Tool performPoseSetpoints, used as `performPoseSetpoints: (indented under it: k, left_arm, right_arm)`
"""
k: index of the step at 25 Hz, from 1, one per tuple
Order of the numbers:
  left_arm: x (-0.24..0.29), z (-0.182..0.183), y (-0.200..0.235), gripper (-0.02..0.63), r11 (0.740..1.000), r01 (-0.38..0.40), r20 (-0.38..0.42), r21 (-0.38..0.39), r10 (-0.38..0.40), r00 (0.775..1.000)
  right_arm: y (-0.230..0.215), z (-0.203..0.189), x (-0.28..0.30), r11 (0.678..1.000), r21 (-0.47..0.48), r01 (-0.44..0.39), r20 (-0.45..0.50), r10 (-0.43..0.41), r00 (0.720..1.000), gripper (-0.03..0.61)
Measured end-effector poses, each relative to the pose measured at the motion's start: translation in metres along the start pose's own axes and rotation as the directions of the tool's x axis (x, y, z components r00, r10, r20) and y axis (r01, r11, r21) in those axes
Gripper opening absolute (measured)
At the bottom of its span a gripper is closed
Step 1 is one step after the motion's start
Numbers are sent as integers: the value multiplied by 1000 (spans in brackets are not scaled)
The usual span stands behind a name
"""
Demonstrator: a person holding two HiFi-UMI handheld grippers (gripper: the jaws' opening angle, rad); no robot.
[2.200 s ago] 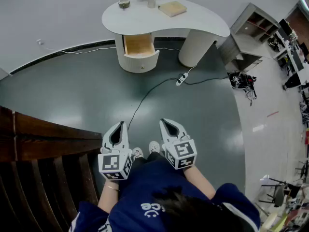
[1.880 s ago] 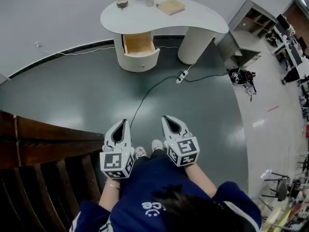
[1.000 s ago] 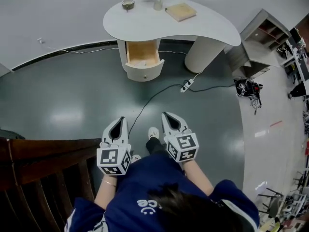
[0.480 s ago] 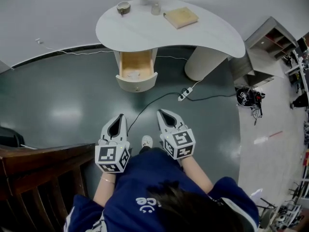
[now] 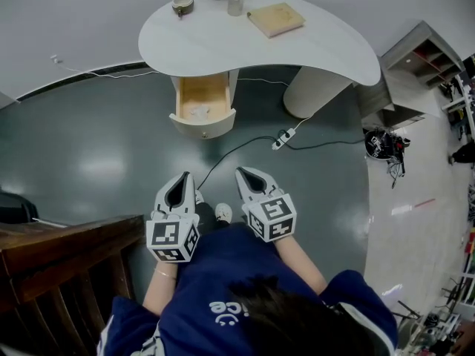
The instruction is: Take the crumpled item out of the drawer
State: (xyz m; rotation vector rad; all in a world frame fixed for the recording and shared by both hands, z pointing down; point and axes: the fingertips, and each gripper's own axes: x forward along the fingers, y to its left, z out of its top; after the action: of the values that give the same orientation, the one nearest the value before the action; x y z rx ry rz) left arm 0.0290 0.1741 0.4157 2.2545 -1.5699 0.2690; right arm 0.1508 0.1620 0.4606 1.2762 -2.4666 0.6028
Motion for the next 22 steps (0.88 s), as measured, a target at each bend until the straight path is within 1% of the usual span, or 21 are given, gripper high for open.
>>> performPoseSetpoints:
  k: [5,9,13,17,22]
  left_arm:
    - [11,-8,6,5,1000,6,-13,-20,-6,1000]
    - [28,-10,15,5,1000,21,-36,-10,-22,999]
    - [56,3,28,4,999,47,-43,10,-46,998]
    - [81,18,49,5,998,65,-48,14,-65,997]
    - [116,34,80,3,997,81,-63,13,-80,995]
  right_arm:
    - [-6,-3,6,1000,3,7,-12,-7,1000,8]
    - [-12,0,18,1000,18,6,-18,-5,1000,8]
    - [-26,10,38,999,48,25,-20,-24,1000,8]
    - [-34,23,65,996,80,41,-45,-37,998,8]
    - [-40,44,103,996,72,46,-68,-41,997,8]
